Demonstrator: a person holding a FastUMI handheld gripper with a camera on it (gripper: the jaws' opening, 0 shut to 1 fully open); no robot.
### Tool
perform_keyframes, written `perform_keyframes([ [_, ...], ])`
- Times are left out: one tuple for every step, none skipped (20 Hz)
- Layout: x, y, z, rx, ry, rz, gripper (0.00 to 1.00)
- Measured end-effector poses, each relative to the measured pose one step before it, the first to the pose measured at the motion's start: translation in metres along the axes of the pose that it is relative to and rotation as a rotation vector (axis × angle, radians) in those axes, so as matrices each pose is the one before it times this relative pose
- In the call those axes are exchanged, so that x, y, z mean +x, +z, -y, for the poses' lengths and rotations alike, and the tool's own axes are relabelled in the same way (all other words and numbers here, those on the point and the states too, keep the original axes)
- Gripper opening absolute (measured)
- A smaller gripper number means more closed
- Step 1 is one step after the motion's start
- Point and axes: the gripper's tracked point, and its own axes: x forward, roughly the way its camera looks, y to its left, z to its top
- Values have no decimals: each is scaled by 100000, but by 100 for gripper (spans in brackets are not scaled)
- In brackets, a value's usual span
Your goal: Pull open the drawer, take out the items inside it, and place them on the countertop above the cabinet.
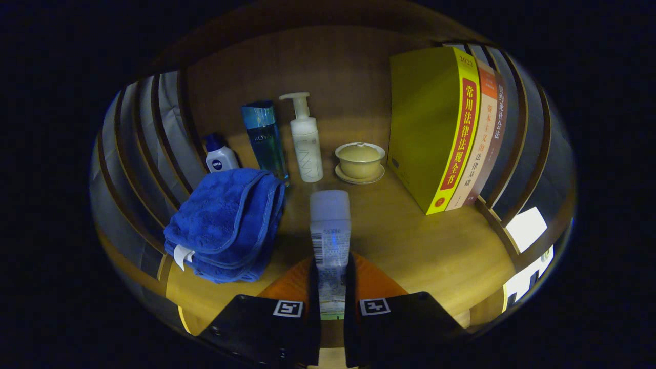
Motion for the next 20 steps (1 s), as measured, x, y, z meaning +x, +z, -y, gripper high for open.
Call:
perform_keyframes([
  [144, -100, 2, -1360, -304, -1218, 27],
  [65, 133, 35, -254, -956, 0, 27],
  [333, -24, -32, -591, -492, -93, 27],
  [364, -381, -76, -304, 316, -1130, 30],
  [111, -95, -20, 1026, 37, -261, 33],
  [180, 302, 132, 1831, -57, 1670, 33],
  [124, 102, 17, 508, 267, 859, 35],
  [210, -118, -63, 350, 732, 288, 36],
  [145, -337, 416, -99, -1871, -503, 42],
  [344, -291, 40, 299, 161, -283, 47],
  [114, -179, 65, 348, 89, 309, 52],
  [177, 361, -69, 442, -365, 2839, 57],
  [199, -314, 78, -108, -330, -492, 63],
  [-285, 292, -94, -721, 349, 1573, 69],
  [97, -290, -102, -451, 641, -1015, 75],
  [-405, 131, -317, 59, 1136, 628, 81],
  [16, 92, -1, 739, -53, 1154, 87],
  [-879, 504, -79, 874, 470, 1782, 93],
  [-120, 270, -80, 841, 702, 1862, 99],
  [-1196, 348, -35, 952, 498, 1470, 99],
])
